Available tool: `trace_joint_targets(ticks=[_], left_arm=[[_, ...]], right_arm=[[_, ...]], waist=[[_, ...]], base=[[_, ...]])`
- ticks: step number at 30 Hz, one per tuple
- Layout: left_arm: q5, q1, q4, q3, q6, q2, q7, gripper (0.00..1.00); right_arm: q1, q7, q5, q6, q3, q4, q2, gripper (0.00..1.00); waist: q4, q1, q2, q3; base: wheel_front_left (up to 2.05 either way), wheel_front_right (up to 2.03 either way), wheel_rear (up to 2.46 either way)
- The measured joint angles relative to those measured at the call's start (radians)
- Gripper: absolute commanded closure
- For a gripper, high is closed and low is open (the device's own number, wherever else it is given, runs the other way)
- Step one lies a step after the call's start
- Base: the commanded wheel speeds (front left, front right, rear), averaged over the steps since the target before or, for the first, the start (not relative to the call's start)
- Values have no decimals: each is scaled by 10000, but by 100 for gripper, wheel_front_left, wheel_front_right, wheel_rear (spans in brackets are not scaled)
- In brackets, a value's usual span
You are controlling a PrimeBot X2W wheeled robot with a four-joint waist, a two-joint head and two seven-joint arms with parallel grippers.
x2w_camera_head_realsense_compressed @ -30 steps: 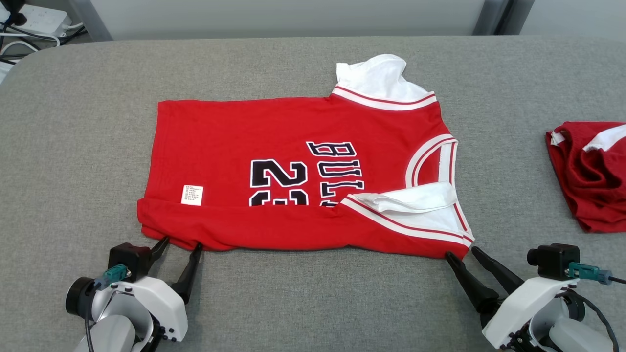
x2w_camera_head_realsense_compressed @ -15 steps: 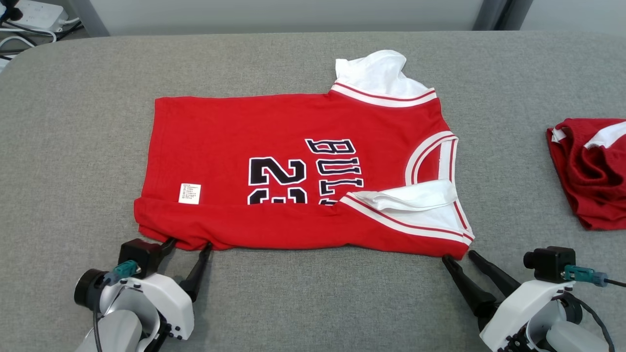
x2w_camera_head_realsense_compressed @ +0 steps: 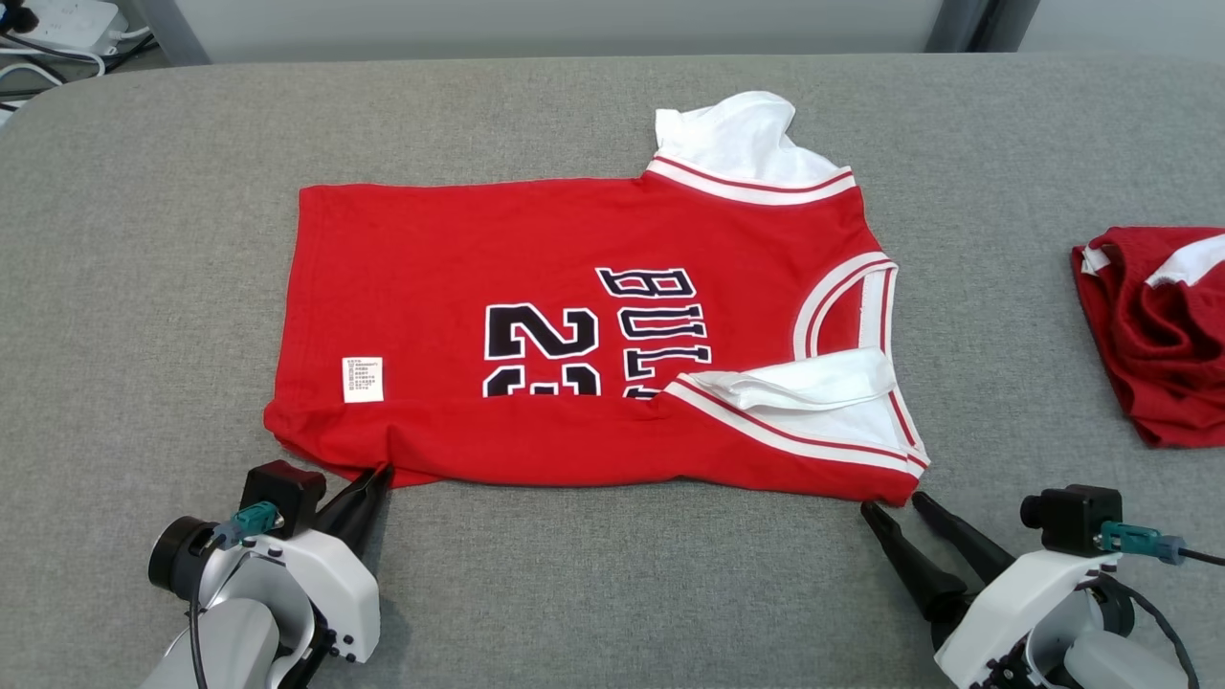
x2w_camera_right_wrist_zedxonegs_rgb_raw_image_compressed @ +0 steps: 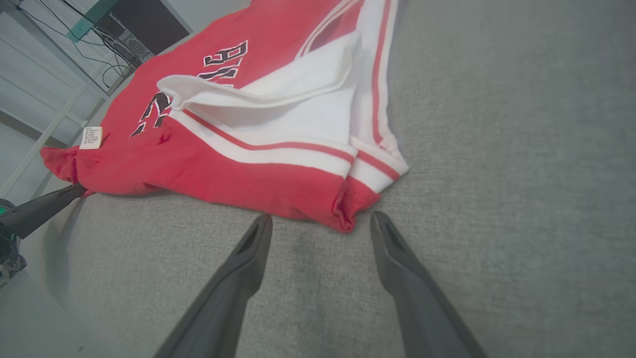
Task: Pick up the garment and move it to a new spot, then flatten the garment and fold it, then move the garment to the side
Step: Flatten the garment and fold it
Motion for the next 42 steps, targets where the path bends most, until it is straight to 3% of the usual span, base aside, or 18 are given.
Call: trace_joint_targets(ticks=[12,13,14,16,27,42], left_arm=[[-176,-91,-8,-245,-2,0,-104,100],[-178,-120,-8,-278,-2,-4,-104,100],[-180,-148,-6,-311,-2,-8,-104,100],[-226,-173,-6,-359,-2,-13,-104,100],[-587,-162,-435,-1045,-2,313,169,100],[-957,799,-1166,-1340,17,731,623,100]], right_arm=[[-206,-115,-418,0,-353,439,468,0],[-206,-119,-454,2,-314,516,504,13],[-222,-157,-474,0,-313,594,527,50],[-334,-171,-477,2,-305,825,548,100],[-348,-173,-477,2,-593,752,485,100],[567,-171,-157,2,-516,153,-119,100]], waist=[[139,0,0,70],[162,0,0,69],[186,0,0,67],[235,0,0,63],[397,0,0,-47],[494,0,0,-837]], base=[[0,0,0],[0,0,0],[0,0,0],[0,0,0],[0,0,0],[0,0,0]])
